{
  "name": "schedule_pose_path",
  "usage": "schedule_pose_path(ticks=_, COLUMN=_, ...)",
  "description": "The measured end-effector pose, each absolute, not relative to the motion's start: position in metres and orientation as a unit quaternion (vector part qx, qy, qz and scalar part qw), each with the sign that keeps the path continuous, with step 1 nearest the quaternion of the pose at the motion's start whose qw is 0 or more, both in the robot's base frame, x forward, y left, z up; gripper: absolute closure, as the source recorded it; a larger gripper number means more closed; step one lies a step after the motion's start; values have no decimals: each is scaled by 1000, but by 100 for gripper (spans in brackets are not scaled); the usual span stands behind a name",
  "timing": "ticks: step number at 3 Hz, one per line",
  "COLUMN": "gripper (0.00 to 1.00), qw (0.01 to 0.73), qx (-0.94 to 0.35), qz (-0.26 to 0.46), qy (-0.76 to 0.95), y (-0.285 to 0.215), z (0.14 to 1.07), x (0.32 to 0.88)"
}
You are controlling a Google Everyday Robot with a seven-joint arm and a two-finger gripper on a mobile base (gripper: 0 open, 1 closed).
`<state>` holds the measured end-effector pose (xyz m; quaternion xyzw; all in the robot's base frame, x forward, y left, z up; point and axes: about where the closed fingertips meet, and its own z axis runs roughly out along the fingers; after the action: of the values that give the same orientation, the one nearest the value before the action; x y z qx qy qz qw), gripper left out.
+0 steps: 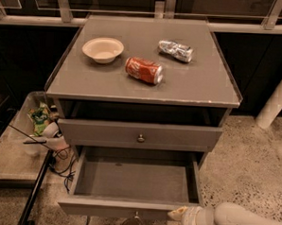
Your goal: Close middle drawer
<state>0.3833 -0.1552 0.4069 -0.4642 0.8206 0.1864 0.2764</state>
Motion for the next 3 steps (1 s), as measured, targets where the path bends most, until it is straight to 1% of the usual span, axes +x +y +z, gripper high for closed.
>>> schedule_pose_path(ticks=1, gripper=0, qw=280, qx=-463, qz=187, qy=820, y=-155, z=404, x=390)
schedule_pose_path(ticks=2, gripper=18, qw=296, qx=-463, qz=199, qy=811, y=-149, z=403, x=405)
schedule_pose_path(ticks=3, gripper=42, qw=314, qx=-473, qz=202, qy=798, y=-140, z=404, x=431)
